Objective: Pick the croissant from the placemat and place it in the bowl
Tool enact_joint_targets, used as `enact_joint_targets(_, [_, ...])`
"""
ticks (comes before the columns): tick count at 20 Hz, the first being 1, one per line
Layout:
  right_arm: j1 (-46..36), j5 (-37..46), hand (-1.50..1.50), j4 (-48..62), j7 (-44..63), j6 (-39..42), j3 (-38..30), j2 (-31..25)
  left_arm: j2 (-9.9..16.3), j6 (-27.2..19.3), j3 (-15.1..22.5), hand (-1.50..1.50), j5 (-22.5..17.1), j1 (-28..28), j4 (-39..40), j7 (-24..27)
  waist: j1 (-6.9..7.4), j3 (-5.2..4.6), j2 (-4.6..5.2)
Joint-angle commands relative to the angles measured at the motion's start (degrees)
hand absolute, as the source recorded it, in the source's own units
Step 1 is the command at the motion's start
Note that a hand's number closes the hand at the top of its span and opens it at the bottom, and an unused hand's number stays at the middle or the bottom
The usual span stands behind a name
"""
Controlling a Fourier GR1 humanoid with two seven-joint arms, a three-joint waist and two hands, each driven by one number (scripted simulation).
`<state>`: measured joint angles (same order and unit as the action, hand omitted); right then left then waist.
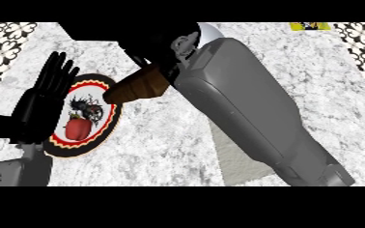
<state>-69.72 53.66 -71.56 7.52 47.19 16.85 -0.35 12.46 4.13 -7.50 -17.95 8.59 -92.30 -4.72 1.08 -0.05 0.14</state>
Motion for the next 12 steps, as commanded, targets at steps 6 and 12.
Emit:
enact_joint_targets(6, [-8.23,0.92,1.50,23.94,-3.28,-19.48,-4.62,0.33,-0.60,0.26,0.33,0.00,0.35,3.47,3.44,0.04,1.17,-0.04,0.63])
enact_joint_targets(12, [-10.88,0.23,1.50,39.06,-9.47,-29.23,-7.35,0.34,-3.11,-0.27,3.47,0.00,2.36,-0.36,0.02,1.12,2.89,-0.03,1.06])
